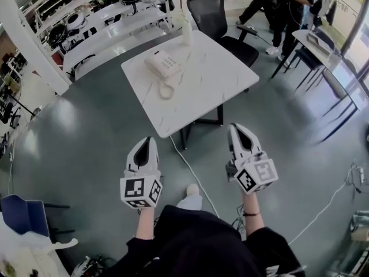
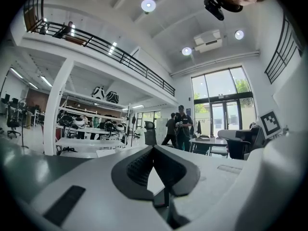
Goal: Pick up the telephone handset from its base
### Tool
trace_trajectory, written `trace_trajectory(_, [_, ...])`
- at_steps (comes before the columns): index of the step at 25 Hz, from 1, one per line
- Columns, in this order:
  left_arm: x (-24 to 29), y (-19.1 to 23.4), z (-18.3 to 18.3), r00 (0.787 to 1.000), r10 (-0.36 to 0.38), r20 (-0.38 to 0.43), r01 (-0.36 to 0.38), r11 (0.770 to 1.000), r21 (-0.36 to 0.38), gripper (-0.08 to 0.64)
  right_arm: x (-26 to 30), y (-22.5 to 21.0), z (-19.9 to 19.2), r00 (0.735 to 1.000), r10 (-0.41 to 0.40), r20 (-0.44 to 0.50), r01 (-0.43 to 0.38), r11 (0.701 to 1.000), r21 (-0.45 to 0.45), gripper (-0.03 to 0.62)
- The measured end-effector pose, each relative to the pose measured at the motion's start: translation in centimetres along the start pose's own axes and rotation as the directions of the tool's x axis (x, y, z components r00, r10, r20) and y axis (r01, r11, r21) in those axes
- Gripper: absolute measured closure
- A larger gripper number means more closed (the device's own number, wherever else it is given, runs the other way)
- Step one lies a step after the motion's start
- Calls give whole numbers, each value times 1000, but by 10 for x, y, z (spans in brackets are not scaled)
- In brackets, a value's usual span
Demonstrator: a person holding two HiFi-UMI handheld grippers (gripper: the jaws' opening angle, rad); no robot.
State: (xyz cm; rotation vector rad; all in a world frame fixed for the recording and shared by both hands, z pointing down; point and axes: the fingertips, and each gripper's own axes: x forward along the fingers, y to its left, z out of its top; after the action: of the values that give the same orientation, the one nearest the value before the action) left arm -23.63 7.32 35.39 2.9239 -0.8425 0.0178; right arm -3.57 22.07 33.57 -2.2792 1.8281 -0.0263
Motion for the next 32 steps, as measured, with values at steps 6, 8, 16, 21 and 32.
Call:
trace_trajectory(6, [64,18,4,1000,3,3,-3,1000,-16,560,63,-27,-5,1000,7,-11,-7,1000,12,601])
trace_trajectory(8, [78,24,1,1000,4,-1,-4,1000,-19,560,79,-31,-9,1000,13,-14,-13,1000,16,601])
trace_trajectory(16, [110,50,-17,998,49,-41,-52,997,-56,560,119,-41,-25,999,37,-39,-37,999,16,601])
trace_trajectory(21, [121,55,-22,998,55,-43,-58,996,-63,560,139,-44,-31,997,54,-53,-53,998,14,601])
trace_trajectory(32, [179,88,-41,978,179,-102,-190,976,-106,560,225,-84,-47,988,130,-85,-126,991,51,601])
